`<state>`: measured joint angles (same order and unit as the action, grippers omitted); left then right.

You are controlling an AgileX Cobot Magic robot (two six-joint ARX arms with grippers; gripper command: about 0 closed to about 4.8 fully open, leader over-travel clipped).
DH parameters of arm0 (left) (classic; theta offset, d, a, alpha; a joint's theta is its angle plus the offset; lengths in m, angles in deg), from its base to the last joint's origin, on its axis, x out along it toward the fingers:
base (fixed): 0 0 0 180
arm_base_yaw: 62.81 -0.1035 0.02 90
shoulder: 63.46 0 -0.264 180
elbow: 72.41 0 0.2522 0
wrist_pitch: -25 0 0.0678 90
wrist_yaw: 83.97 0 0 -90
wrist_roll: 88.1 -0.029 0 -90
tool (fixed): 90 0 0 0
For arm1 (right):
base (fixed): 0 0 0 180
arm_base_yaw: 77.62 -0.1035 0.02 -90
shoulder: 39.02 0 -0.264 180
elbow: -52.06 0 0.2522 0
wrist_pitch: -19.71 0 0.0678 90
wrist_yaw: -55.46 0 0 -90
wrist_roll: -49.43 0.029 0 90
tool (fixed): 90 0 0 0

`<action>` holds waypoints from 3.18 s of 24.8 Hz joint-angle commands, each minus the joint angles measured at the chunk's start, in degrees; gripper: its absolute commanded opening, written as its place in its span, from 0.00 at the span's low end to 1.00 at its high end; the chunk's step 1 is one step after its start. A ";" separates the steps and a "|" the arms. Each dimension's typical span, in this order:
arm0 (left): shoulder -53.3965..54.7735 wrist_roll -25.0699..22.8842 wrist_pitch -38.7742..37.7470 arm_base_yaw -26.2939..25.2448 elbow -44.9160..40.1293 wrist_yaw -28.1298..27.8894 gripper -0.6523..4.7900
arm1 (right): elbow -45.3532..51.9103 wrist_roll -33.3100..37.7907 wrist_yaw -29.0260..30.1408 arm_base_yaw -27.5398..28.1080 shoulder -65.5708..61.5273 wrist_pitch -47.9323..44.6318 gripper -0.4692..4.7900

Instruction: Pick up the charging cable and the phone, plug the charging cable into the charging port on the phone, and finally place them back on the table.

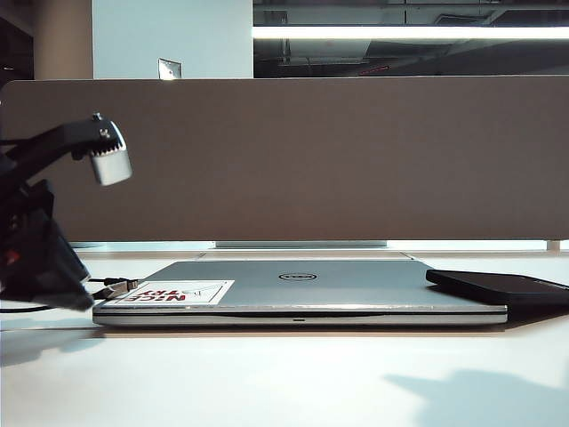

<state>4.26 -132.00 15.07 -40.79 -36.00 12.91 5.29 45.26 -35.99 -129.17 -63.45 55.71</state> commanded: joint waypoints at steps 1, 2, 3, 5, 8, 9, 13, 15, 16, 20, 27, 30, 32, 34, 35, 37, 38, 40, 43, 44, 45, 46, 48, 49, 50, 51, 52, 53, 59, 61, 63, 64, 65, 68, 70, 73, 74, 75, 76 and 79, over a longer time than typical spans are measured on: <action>0.59 -1.38 1.92 -1.16 -0.07 -0.24 0.50 | -0.31 -0.20 0.11 -0.04 0.07 -0.85 0.08; 0.79 -1.77 2.75 -2.58 -0.11 -0.22 0.50 | -0.31 -0.20 0.11 -0.04 0.07 -0.85 0.08; 0.79 -1.81 3.30 -3.87 -0.11 -0.22 0.50 | -0.31 -0.20 0.11 -0.04 0.11 -0.87 0.08; 0.79 -1.84 3.80 -4.90 -0.11 -0.20 0.50 | -0.31 -0.20 0.11 -0.02 0.11 -0.92 0.08; 0.79 -2.19 5.20 -5.03 -0.11 -0.20 0.50 | -0.31 -0.20 0.09 -0.02 0.11 -1.01 0.08; 0.79 -2.19 5.57 -4.83 -0.11 -0.20 0.50 | -0.31 -0.20 0.09 -0.02 0.11 -1.05 0.08; 2.14 -2.19 5.57 -4.83 -0.11 -0.20 0.51 | -0.31 -0.20 0.09 -0.02 0.09 -1.05 0.08; 2.86 -2.19 5.51 -4.81 -0.11 -0.20 0.51 | -0.31 -0.20 0.09 -0.02 0.11 -1.05 0.08; 3.10 -2.19 5.55 -4.81 -0.11 -0.20 0.51 | -0.31 -0.20 0.09 -0.02 0.11 -1.05 0.08; 3.26 -2.19 6.21 -4.76 -0.09 -0.20 0.51 | -0.31 -0.20 0.09 -0.02 0.09 -1.05 0.08; 3.08 -2.16 9.27 -4.76 1.07 -0.20 0.51 | -0.31 -0.20 0.09 -0.02 0.09 -1.05 0.08; 3.02 -2.16 7.82 -4.76 2.27 -0.20 0.51 | -0.31 -0.20 0.07 -0.02 0.09 -1.05 0.08; 3.02 -2.16 6.58 -4.76 2.91 -0.20 0.51 | -0.31 -0.20 0.07 -0.02 0.09 -1.03 0.08; 3.02 -2.19 4.74 -4.76 3.37 -0.20 0.51 | -0.31 -0.20 0.09 -0.02 0.09 -1.05 0.08; 3.02 -2.16 3.63 -4.76 3.52 -0.20 0.51 | -0.31 -0.20 0.07 -0.02 0.09 -1.05 0.08; 2.64 -2.14 0.61 -4.76 3.63 -0.20 0.51 | -0.31 -0.20 0.07 -0.02 0.09 -1.05 0.08; 2.34 -2.14 0.22 -4.76 3.63 -0.20 0.51 | -0.31 -0.20 0.07 -0.02 0.09 -1.05 0.08; 1.44 -2.05 -0.39 -4.74 3.65 -0.20 0.51 | -0.31 -0.20 0.09 -0.02 0.09 -1.05 0.08; -0.17 -1.92 -1.64 -4.74 3.63 -0.20 0.51 | -0.31 -0.20 0.07 -0.02 0.09 -1.05 0.08; -0.20 -1.92 -1.84 -4.74 3.63 -0.20 0.51 | -0.31 -0.20 0.07 -0.02 0.09 -1.05 0.08; -0.20 -1.92 -2.25 -4.74 3.63 -0.20 0.51 | -0.31 -0.20 0.07 -0.02 0.09 -1.05 0.08; -0.17 -1.92 -2.95 -4.70 3.63 -0.20 0.51 | -0.31 -0.20 0.07 -0.02 0.09 -1.05 0.08; -0.17 -1.95 -3.37 -4.04 3.61 -0.20 0.51 | -0.31 -0.20 0.07 -0.02 0.09 -1.05 0.08; -0.17 -1.95 -3.41 -3.43 3.58 -0.20 0.51 | -0.31 -0.20 0.07 -0.02 0.09 -1.05 0.08; -0.17 -1.97 -3.41 -2.89 3.58 -0.20 0.51 | -0.31 -0.20 0.07 -0.02 0.09 -1.05 0.08; -0.11 -1.99 -3.39 -1.38 3.58 -0.20 0.51 | -0.31 -0.20 0.07 -0.02 0.09 -1.05 0.08; -0.02 -1.99 -3.37 -0.02 3.58 -0.20 0.51 | -0.31 -0.20 0.07 -0.02 0.09 -1.05 0.08; 0.13 -1.99 -3.30 0.50 3.58 -0.20 0.51 | -0.31 -0.20 0.07 -0.02 0.09 -1.05 0.08; 1.40 -3.06 -0.79 -0.76 3.56 -0.20 0.51 | -0.31 -0.20 0.09 -0.02 0.09 -1.31 0.08; 1.40 -3.80 -1.70 -2.05 3.56 -0.20 0.51 | -0.31 -0.20 0.07 -0.02 0.11 -1.53 0.08; 1.40 -4.31 -2.03 -2.14 3.48 -0.20 0.51 | -0.31 -0.20 0.07 -0.02 0.09 -1.53 0.08; 1.40 -4.31 -1.81 -2.10 3.28 -0.20 0.51 | -0.31 -0.17 0.09 -0.02 0.09 -1.53 0.08; 1.51 -4.28 -1.75 -2.03 3.13 -0.20 0.51 | -0.31 -0.20 0.07 -0.02 0.09 -1.51 0.08; 1.70 -4.26 -1.09 -2.01 2.49 -0.20 0.51 | -0.31 -0.20 0.07 -0.02 0.09 -1.51 0.08; 2.19 -4.11 -1.11 -2.01 2.47 -0.20 0.51 | -0.31 -0.20 0.07 -0.02 0.09 -1.51 0.08; 2.91 -4.13 -0.15 -2.01 2.45 -0.20 0.51 | -0.31 -0.17 0.07 -0.02 0.09 -1.51 0.08; 3.39 -4.11 1.33 -2.01 2.38 -0.20 0.51 | -0.31 -0.17 0.07 -0.02 0.09 -1.53 0.08; 4.11 -4.11 2.82 -2.01 2.29 -0.20 0.51 | -0.31 -0.20 0.07 -0.02 0.09 -1.51 0.08; 4.55 -4.13 3.21 -2.01 2.25 -0.20 0.51 | -0.31 -0.17 0.09 -0.02 0.09 -1.51 0.08; 5.92 -4.13 4.17 -2.01 2.25 -0.20 0.51 | -0.31 -0.17 0.07 -0.02 0.09 -1.51 0.08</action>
<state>9.79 -136.11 18.18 -42.85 -33.66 12.47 5.29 45.26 -35.99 -129.15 -63.45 55.30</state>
